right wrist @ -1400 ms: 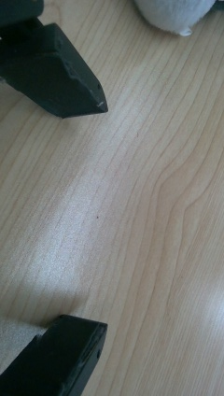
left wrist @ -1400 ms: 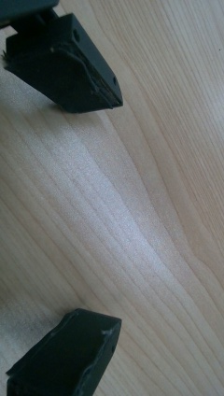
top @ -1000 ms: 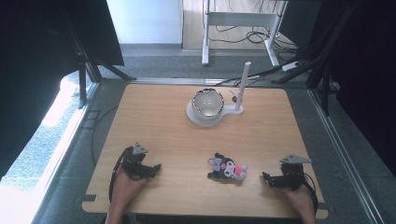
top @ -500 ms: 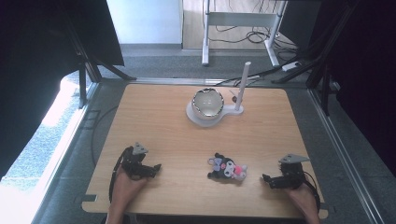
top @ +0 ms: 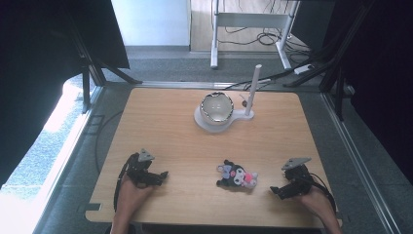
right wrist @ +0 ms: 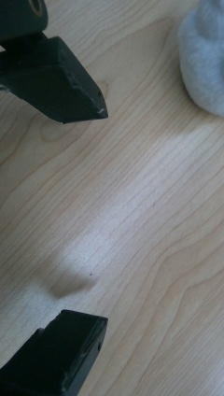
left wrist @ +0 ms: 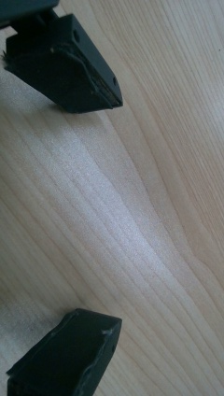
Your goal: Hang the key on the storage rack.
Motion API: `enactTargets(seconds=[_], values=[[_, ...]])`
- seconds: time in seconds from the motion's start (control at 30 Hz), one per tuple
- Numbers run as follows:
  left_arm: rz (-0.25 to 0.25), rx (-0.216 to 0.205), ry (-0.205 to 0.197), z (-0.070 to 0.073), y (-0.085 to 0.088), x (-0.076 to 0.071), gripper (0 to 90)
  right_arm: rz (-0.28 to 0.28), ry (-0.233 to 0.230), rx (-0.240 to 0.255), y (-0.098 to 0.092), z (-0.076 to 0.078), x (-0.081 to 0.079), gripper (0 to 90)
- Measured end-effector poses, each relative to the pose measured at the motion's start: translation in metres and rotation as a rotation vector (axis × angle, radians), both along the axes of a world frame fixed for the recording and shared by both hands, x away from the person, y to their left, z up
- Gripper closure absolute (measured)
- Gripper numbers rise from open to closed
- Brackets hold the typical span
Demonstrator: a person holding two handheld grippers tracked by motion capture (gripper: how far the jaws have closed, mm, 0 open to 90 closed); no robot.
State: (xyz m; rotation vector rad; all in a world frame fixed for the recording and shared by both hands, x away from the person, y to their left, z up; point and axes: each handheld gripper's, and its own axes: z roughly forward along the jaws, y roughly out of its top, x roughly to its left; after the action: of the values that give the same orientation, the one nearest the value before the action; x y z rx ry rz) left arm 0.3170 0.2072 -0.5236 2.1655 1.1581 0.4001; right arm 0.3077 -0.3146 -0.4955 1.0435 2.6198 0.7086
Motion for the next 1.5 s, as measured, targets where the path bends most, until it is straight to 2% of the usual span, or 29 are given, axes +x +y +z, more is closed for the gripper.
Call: enactTargets(seconds=[0.17, 0.2, 0.27, 0.33, 0.4, 0.43, 0.5, 0.63, 0.8, 1.07, 1.3, 1.37, 1.5], values=[[0.0, 0.0, 0.0, 0.0, 0.0, 0.0, 0.0, 0.041, 0.034, -0.029, 0.008, 0.004, 0.003, 3.7], [0.0, 0.0, 0.0, 0.0, 0.0, 0.0, 0.0, 0.066, 0.052, -0.051, 0.013, 0.006, 0.005, 3.9], [0.0, 0.0, 0.0, 0.0, 0.0, 0.0, 0.0, 0.076, 0.06, -0.062, 0.016, 0.007, 0.005, 3.9], [0.0, 0.0, 0.0, 0.0, 0.0, 0.0, 0.0, 0.11, 0.08, -0.089, 0.024, 0.009, 0.008, 4.9], [0.0, 0.0, 0.0, 0.0, 0.0, 0.0, 0.0, 0.12, 0.086, -0.093, 0.026, 0.01, 0.009, 5.0], [0.0, 0.0, 0.0, 0.0, 0.0, 0.0, 0.0, 0.149, 0.106, -0.109, 0.033, 0.011, 0.01, 5.3], [0.0, 0.0, 0.0, 0.0, 0.0, 0.0, 0.0, 0.162, 0.118, -0.118, 0.036, 0.012, 0.011, 5.3], [-0.001, 0.001, 0.0, 0.0, 0.0, 0.0, 0.0, 0.229, 0.139, -0.164, 0.052, 0.016, 0.014, 5.4], [-0.001, 0.0, 0.0, 0.0, 0.0, 0.0, 0.0, 0.282, 0.148, -0.211, 0.068, 0.02, 0.017, 5.5], [0.0, 0.001, 0.0, 0.0, 0.0, 0.0, 0.0, 0.338, 0.167, -0.258, 0.088, 0.021, 0.024, 6.0], [-0.001, 0.001, 0.001, 0.0, 0.0, 0.0, 0.0, 0.38, 0.185, -0.282, 0.112, 0.023, 0.028, 10.3], [-0.001, 0.001, 0.001, 0.0, 0.0, 0.0, 0.0, 0.409, 0.188, -0.301, 0.122, 0.024, 0.03, 12.9], [-0.001, 0.001, 0.001, 0.0, 0.0, 0.0, 0.0, 0.416, 0.195, -0.338, 0.134, 0.024, 0.032, 14.3]])
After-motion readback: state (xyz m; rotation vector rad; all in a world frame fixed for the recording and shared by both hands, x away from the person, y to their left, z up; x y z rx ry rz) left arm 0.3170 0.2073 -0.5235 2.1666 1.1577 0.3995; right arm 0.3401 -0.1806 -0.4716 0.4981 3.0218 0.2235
